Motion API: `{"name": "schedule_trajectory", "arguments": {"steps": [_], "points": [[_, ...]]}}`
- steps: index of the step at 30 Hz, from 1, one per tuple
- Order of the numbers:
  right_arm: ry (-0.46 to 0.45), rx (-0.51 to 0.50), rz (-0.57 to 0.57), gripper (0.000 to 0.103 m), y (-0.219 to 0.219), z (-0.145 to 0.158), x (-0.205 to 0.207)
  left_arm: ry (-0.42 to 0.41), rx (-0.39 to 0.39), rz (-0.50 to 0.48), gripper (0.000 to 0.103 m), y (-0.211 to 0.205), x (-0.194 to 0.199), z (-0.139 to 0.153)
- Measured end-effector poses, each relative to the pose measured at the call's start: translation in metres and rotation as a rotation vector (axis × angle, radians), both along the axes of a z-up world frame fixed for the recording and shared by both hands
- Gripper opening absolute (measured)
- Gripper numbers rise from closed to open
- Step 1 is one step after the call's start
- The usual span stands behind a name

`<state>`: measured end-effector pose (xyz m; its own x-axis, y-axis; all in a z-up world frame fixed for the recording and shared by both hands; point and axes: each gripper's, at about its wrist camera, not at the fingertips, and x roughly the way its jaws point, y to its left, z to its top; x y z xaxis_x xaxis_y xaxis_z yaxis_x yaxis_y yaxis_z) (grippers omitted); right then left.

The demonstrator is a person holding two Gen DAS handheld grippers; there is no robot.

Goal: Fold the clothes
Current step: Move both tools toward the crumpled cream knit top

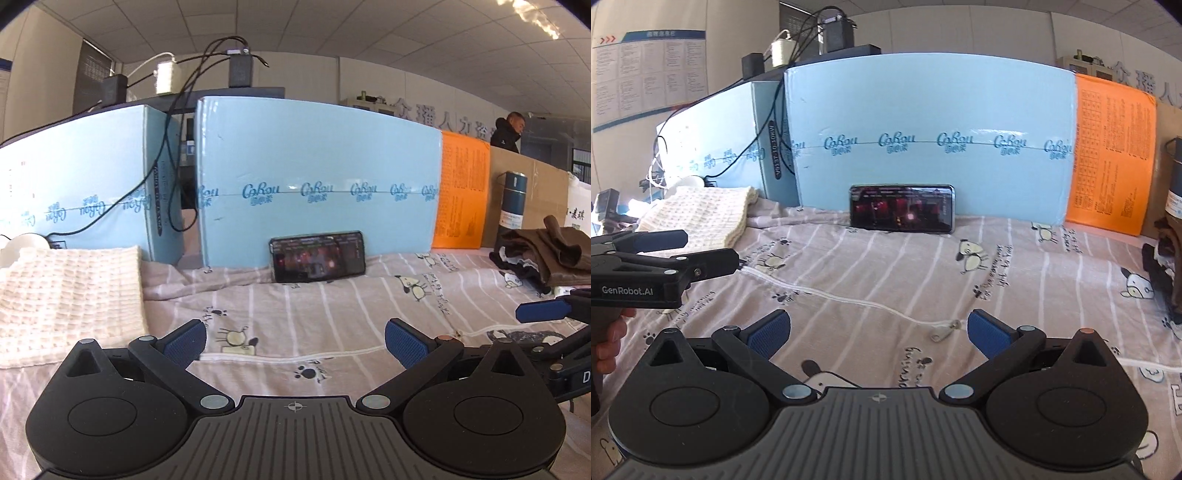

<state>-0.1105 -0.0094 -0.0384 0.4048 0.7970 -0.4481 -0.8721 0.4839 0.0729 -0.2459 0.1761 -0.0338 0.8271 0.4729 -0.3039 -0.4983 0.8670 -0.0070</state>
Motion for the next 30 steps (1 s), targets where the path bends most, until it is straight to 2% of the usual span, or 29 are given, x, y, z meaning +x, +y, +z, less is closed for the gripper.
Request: {"name": "schedule_trajectory", "arguments": {"steps": [7, 10, 13, 15, 17, 20, 23, 26, 30], "points": [[0.08, 0.096, 0.205, 0.103, 0.086, 0.028, -0.009, -0.208, 0.07, 0.295, 0.103, 0.07, -0.054, 0.027], [0.116, 0.128, 0.244, 0.103, 0.128, 0.042, -0.008, -0.258, 0.105, 0.427, 0.103, 0.104, -0.069, 0.036], [0.136, 0.177, 0.276, 0.103, 0.166, 0.051, -0.008, -0.337, 0.063, 0.518, 0.103, 0.141, -0.087, 0.038], [0.164, 0.2, 0.289, 0.103, 0.187, 0.051, -0.005, -0.415, 0.005, 0.571, 0.102, 0.166, -0.104, 0.028], [0.237, 0.213, 0.287, 0.103, 0.206, 0.041, 0.005, -0.459, -0.047, 0.624, 0.095, 0.185, -0.12, 0.016], [0.351, 0.222, 0.272, 0.103, 0.231, 0.023, 0.022, -0.468, -0.157, 0.645, 0.095, 0.207, -0.136, -0.004], [0.451, 0.222, 0.255, 0.103, 0.255, 0.004, 0.037, -0.442, -0.251, 0.666, 0.095, 0.223, -0.145, -0.018], [0.511, 0.18, 0.272, 0.103, 0.286, -0.013, 0.042, -0.365, -0.274, 0.654, 0.095, 0.23, -0.14, -0.026], [0.613, 0.167, 0.274, 0.103, 0.324, -0.037, 0.049, -0.326, -0.372, 0.607, 0.095, 0.242, -0.126, -0.038]]}}
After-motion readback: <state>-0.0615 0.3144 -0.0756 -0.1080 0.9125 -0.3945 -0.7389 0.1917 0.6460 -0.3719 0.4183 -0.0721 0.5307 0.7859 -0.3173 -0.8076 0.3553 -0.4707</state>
